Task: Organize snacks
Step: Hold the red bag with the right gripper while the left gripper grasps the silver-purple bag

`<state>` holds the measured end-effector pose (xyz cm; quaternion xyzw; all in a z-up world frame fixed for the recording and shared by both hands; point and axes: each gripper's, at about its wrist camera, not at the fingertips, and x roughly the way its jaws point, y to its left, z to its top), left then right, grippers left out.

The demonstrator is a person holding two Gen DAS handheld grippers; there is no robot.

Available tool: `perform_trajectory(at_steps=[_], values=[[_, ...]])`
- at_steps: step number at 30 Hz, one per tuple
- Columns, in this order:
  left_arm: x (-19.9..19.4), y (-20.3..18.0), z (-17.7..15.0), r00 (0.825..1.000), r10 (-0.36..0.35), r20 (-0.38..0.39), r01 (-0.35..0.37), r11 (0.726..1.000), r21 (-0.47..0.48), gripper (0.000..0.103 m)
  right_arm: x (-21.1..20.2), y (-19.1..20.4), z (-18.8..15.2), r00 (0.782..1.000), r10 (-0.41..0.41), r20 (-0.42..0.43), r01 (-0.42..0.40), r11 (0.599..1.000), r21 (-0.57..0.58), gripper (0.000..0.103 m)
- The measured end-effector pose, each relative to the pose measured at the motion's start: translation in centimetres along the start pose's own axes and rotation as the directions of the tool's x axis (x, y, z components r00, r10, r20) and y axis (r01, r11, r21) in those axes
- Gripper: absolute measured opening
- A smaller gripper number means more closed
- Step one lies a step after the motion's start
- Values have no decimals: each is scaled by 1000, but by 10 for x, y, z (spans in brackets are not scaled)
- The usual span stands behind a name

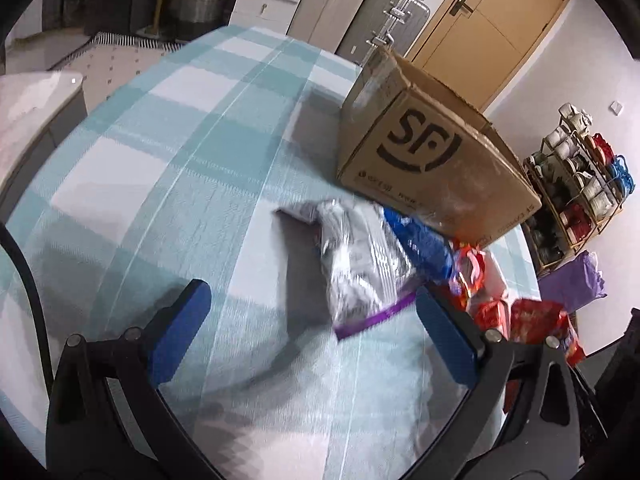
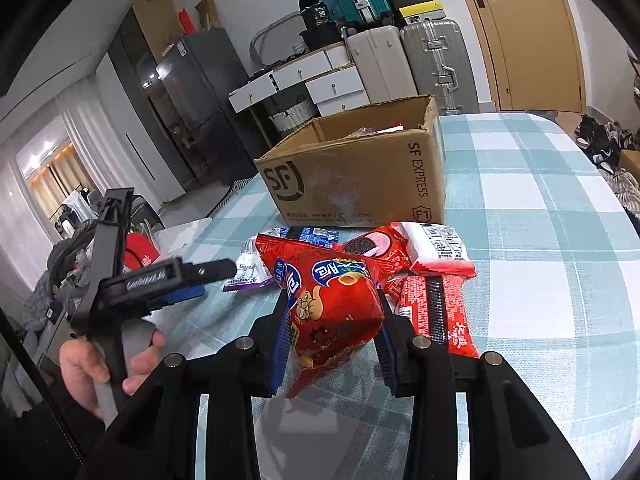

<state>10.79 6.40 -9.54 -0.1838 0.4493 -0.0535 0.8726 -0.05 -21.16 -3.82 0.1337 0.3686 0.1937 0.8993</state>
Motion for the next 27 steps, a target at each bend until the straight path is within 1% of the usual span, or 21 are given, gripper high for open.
perform_trajectory(at_steps=[2,3,5,7,9,12,14,18,21,23,25,27], values=[[7,-5,5,1000,3,-3,-2,1000,25,102,-1,-1,0,1000,5,2,-5,1000,4,37],[11,-5,6,1000,-11,-19,11,1000,28,102,-1,-1,1,1000,5,1,-5,1000,4,37],[21,-3,11,998,-41,-54,41,999,-1,102,-2,0,1,1000,7,3,-7,1000,1,37],[28,0,16,997,-57,-55,56,998,-33,102,-2,2,1,1000,9,1,-9,1000,-7,37],[31,0,21,997,-56,-45,54,998,-39,102,-1,4,0,1000,10,1,-10,1000,-13,37],[38,-1,27,996,-73,-50,70,996,-57,102,1,6,-1,1000,11,-4,-11,1000,-21,37],[42,-4,29,997,-68,-48,65,997,-49,102,2,6,-1,1000,8,-8,-9,1000,-23,37],[46,-14,27,999,-33,-33,33,999,-21,102,5,5,-1,1000,6,-15,-6,1000,-20,38],[48,-25,21,999,26,-26,-25,998,50,102,4,6,-1,1000,-2,-11,2,1000,-27,38],[51,-33,17,997,71,-23,-68,992,111,101,6,6,0,1000,-2,-13,2,1000,-31,38],[53,-37,13,995,101,-13,-98,984,148,100,7,7,-1,1000,-4,-16,3,999,-34,38],[52,-39,10,992,125,-1,-123,977,173,96,9,7,-1,1000,-5,-19,4,999,-34,38]])
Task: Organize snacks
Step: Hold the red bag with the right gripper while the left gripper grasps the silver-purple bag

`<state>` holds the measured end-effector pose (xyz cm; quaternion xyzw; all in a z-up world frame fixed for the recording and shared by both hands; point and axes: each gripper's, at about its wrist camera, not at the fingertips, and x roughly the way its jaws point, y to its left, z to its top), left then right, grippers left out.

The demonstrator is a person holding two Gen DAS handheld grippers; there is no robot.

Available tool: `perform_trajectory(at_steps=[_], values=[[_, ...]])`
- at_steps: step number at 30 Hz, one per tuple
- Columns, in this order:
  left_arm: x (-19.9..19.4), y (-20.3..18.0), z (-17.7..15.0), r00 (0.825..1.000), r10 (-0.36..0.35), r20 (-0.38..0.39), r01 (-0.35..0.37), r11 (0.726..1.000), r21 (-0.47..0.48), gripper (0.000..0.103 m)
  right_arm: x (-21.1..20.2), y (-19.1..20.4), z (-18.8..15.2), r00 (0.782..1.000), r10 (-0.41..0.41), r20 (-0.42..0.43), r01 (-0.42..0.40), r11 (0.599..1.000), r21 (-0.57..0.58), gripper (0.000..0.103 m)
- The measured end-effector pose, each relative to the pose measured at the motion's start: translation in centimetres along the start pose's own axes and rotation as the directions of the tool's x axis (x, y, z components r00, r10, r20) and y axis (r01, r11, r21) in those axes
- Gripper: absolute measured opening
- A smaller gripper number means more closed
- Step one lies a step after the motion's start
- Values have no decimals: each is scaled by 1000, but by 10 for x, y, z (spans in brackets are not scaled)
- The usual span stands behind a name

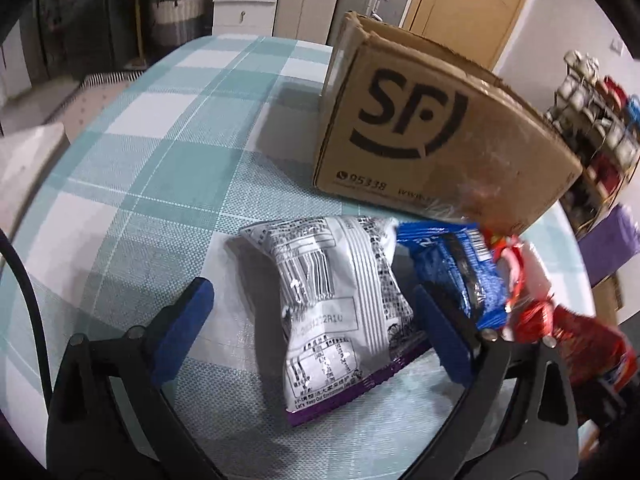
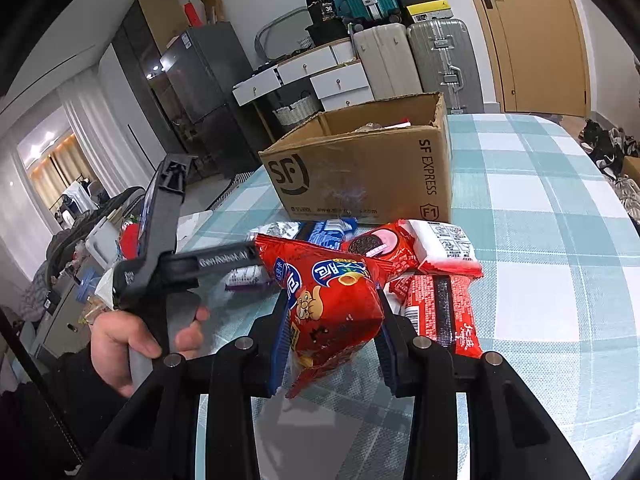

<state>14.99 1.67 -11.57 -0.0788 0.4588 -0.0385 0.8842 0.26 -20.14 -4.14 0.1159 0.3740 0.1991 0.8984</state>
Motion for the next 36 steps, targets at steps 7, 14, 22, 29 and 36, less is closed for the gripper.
perform_trajectory(at_steps=[7,14,22,29,36], values=[[-8,18,0,1000,12,16,-12,1000,-27,53,-1,0,0,1000,-11,-3,11,1000,10,38],[-20,35,-3,1000,-26,18,26,999,-26,37,-3,-1,-1,1000,-17,5,17,1000,13,38],[-28,47,-7,998,-52,25,54,997,-64,29,-7,-5,-2,999,-32,7,32,999,28,38],[-42,42,-7,996,-52,72,56,997,-48,28,-8,-11,-2,999,-42,9,42,998,49,38],[-62,31,-10,991,-33,131,34,999,-7,28,-9,-8,-2,999,-39,21,39,998,39,38]])
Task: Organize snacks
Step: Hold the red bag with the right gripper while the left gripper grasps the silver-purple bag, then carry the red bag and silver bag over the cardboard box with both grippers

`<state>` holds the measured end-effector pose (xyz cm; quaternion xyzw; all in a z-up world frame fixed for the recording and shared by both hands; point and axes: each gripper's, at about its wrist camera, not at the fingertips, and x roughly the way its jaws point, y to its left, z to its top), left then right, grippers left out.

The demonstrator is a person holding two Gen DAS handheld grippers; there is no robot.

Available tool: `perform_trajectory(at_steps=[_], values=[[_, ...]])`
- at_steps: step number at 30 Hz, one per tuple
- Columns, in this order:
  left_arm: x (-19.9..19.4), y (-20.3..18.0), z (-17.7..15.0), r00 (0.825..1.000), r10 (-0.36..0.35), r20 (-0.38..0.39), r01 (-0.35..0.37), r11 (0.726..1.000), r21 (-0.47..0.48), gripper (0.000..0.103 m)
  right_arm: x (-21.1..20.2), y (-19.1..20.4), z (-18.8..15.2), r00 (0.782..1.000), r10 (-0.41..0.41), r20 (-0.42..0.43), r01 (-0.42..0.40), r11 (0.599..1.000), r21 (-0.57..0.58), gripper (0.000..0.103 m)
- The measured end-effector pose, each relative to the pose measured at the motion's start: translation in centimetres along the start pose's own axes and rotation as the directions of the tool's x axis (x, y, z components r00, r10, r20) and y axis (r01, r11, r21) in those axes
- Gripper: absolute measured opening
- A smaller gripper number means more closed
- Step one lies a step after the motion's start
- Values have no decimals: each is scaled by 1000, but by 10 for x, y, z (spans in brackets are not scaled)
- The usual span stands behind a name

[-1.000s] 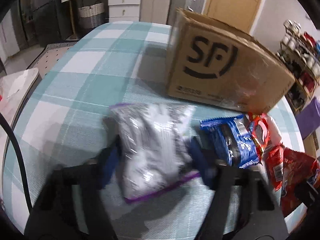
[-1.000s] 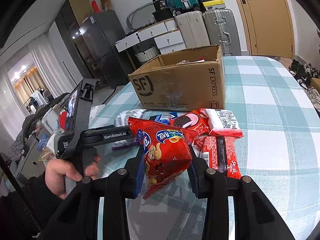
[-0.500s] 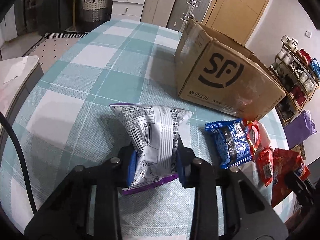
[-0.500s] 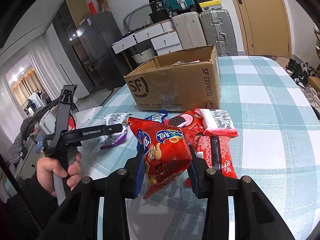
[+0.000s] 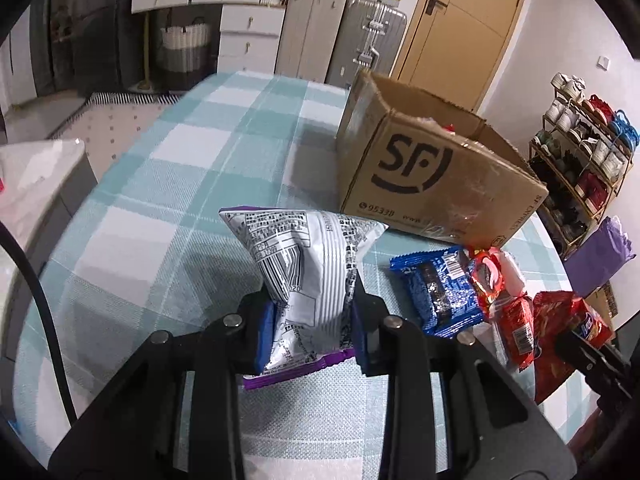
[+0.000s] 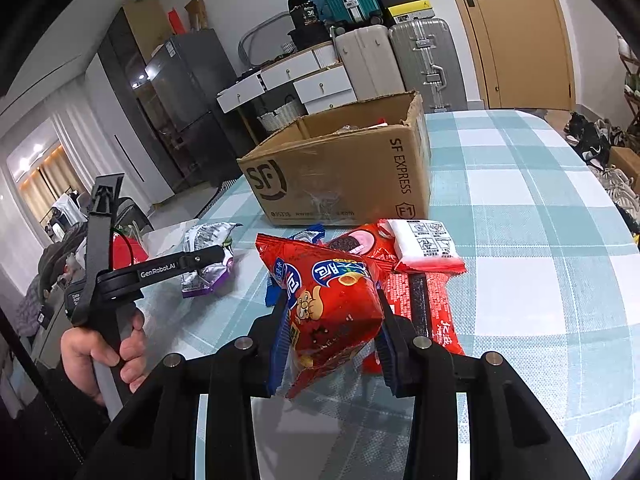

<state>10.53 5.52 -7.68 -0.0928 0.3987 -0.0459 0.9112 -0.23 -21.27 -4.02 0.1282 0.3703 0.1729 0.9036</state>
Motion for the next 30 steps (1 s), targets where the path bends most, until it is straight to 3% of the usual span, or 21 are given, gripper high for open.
perform_trajectory(at_steps=[12,21,30], values=[[-42,-13,-14,996,-6,87,2,999,38,28,-11,3,3,997,41,69,-40,999,-22,38],[-96,-31,-37,990,-71,123,60,994,90,28,-39,12,7,986,72,147,-70,997,-18,38],[-143,-50,8,976,-181,122,169,981,100,28,-89,57,55,972,125,200,-108,989,-97,38]])
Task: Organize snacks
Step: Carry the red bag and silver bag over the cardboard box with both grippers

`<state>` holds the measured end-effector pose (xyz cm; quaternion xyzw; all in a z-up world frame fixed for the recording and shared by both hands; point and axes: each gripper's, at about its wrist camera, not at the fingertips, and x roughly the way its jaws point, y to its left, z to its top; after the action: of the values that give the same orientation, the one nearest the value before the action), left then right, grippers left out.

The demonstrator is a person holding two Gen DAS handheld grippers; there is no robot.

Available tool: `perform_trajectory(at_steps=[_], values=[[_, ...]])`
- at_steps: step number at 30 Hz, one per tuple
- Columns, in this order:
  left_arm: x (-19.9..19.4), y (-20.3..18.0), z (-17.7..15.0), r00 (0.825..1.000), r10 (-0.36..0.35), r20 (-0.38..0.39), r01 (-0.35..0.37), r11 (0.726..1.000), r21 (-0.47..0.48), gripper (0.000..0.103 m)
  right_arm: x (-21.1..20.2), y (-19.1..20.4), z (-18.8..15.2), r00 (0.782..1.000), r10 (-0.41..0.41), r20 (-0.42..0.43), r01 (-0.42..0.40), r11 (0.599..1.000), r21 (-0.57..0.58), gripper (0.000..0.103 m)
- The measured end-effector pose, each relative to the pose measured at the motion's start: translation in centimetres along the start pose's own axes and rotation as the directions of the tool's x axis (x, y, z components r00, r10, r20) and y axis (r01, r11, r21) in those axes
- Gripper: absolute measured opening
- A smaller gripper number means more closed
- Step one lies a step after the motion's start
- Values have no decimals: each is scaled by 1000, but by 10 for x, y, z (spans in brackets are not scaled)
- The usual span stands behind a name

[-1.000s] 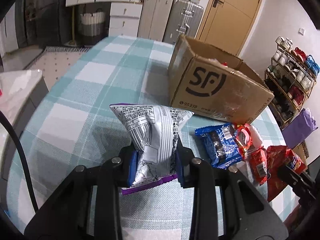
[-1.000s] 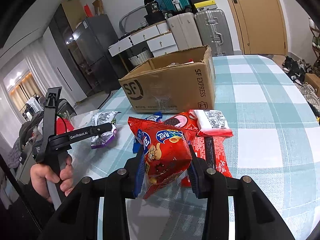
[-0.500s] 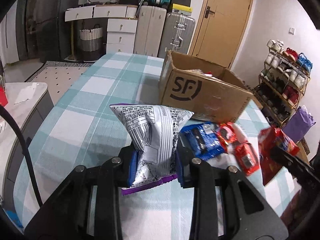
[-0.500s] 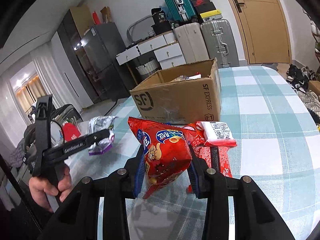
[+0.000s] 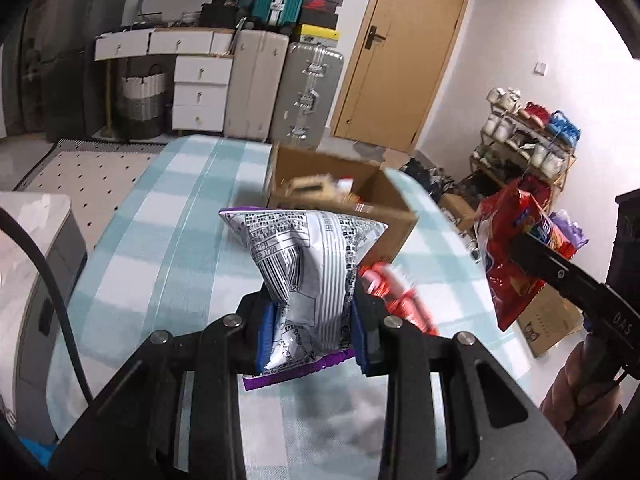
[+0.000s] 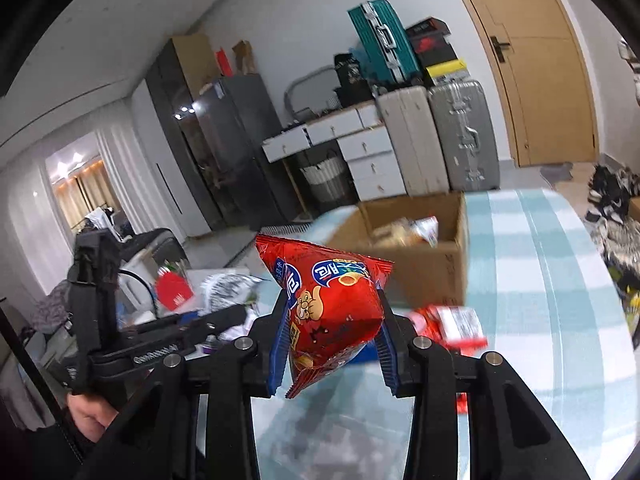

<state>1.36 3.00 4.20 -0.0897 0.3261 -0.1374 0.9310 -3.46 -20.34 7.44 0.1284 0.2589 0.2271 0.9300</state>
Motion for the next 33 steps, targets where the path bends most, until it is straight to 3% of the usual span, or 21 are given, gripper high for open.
perform_trajectory(at_steps=[9,19,25,29,33], values=[[-8,-29,86,999,-40,-22,42,996,82,28,-7,27,91,1000,-12,18,12,1000,-18,38],[39,-54,176,998,-10,-63,17,994,108,28,48,8,173,990,-132,-42,132,991,8,38],[106,-56,212,995,28,-99,-16,993,114,29,107,-25,192,970,-199,-138,203,979,20,38],[157,-49,220,987,52,-151,-39,995,87,29,148,-58,191,950,-237,-204,249,968,36,38],[197,-37,217,980,32,-197,-26,999,31,29,175,-83,181,941,-236,-242,256,965,52,38]])
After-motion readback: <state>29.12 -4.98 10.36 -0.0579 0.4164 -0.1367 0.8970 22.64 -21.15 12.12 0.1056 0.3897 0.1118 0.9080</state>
